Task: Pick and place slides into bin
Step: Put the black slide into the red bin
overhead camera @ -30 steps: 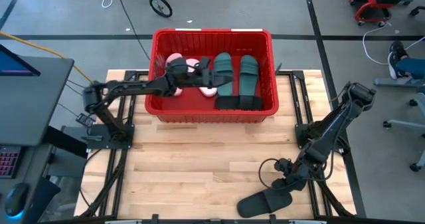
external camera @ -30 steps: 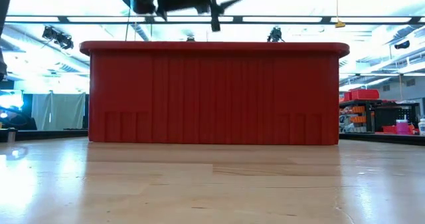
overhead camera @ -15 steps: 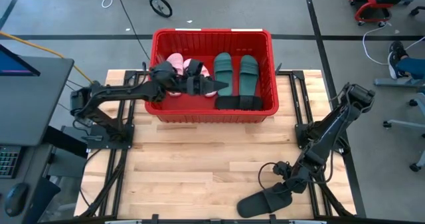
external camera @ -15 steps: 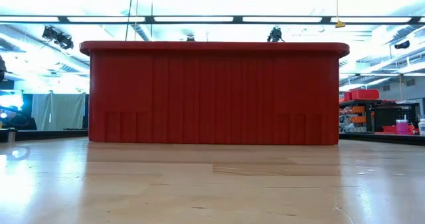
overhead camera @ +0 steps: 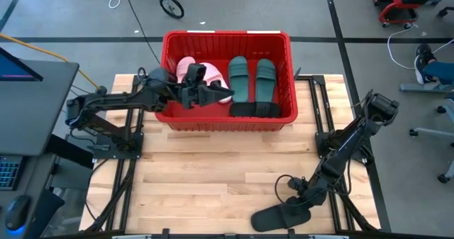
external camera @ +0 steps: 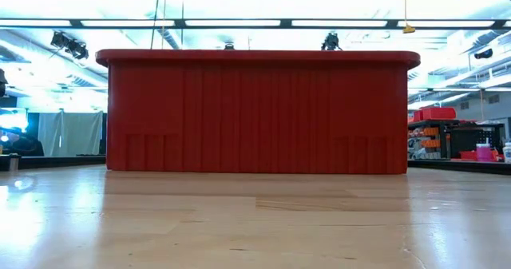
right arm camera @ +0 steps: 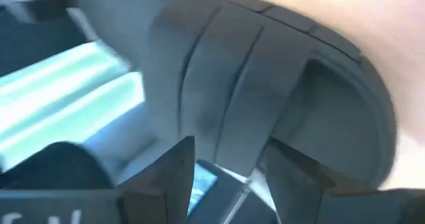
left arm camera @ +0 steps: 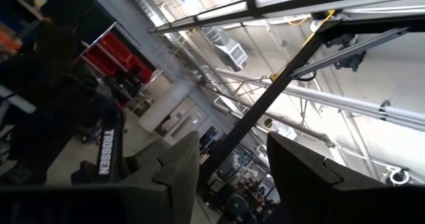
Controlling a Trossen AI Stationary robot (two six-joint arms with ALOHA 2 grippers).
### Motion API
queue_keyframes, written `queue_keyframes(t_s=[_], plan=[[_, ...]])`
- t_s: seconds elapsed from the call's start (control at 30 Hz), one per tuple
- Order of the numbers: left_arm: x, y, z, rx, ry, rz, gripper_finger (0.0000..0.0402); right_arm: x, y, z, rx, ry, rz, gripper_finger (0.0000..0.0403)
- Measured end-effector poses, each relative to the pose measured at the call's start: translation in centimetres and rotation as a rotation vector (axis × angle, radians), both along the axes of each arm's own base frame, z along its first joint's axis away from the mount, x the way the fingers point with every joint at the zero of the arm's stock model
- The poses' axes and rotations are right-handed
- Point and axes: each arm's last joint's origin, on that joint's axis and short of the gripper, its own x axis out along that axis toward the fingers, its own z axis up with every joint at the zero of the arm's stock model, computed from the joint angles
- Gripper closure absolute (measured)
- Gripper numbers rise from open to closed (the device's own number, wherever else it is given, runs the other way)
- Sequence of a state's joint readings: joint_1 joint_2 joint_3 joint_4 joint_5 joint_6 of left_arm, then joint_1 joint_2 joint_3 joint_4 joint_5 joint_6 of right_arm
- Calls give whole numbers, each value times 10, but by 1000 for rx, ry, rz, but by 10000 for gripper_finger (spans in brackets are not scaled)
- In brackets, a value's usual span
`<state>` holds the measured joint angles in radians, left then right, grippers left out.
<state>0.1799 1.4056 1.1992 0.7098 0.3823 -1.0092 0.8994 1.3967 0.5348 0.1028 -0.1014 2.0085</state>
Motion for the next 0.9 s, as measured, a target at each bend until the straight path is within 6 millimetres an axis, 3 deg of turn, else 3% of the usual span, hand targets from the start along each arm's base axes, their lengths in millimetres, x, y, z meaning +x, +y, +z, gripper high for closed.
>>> queue_keyframes(t_s=[0.13, 0.33, 0.67, 0.8, 0.9], plan=[[-3, 0, 2, 1, -2, 1, 225, 6, 4, -1, 21, -101, -21, 235], [-5, -1, 4, 3, -10, 1, 224, 11, 10, -16, 4, -106, -24, 272], [-6, -1, 6, 2, -17, 0, 228, 33, 17, -31, 32, -245, -112, 372], [-8, -1, 7, -23, -12, -13, 230, 38, 15, -14, 36, -324, -149, 391], [-13, -4, 12, -20, -34, -19, 229, 42, 10, 22, 35, -520, -290, 394]])
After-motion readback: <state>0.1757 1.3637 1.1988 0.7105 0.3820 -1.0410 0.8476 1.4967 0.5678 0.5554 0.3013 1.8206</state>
